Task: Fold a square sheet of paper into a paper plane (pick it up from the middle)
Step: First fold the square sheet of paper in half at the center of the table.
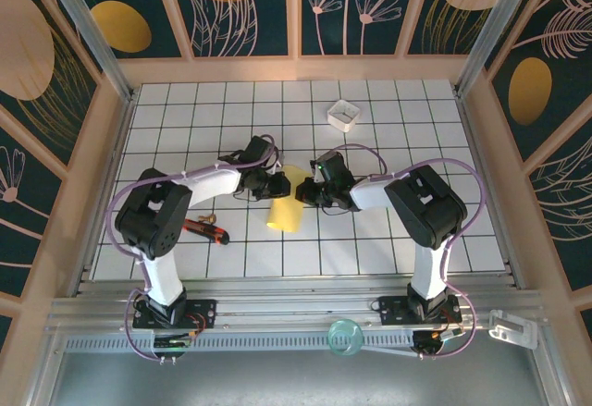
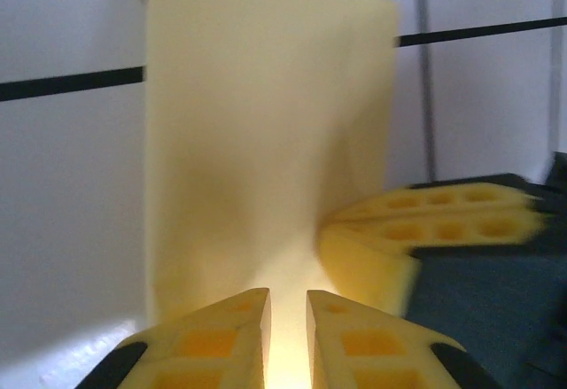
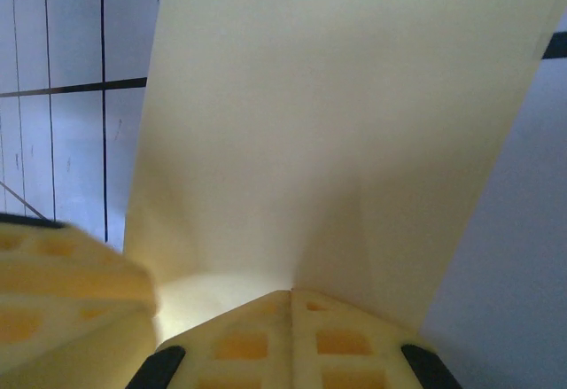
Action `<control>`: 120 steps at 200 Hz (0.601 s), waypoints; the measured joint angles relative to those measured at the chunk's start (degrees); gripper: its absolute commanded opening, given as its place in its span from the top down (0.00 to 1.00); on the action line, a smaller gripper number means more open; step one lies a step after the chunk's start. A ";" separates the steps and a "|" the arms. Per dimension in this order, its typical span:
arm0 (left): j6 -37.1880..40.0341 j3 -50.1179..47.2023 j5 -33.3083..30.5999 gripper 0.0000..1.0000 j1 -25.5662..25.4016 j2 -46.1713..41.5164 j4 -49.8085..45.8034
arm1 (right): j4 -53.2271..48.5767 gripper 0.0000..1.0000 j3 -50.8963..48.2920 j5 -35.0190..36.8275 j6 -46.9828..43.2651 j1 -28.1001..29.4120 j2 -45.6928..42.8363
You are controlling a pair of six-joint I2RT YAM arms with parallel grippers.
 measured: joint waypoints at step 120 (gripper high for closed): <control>0.42 -4.22 -0.94 0.69 1.09 -0.35 3.72 | 0.66 1.00 -0.39 0.02 -0.04 0.00 -0.07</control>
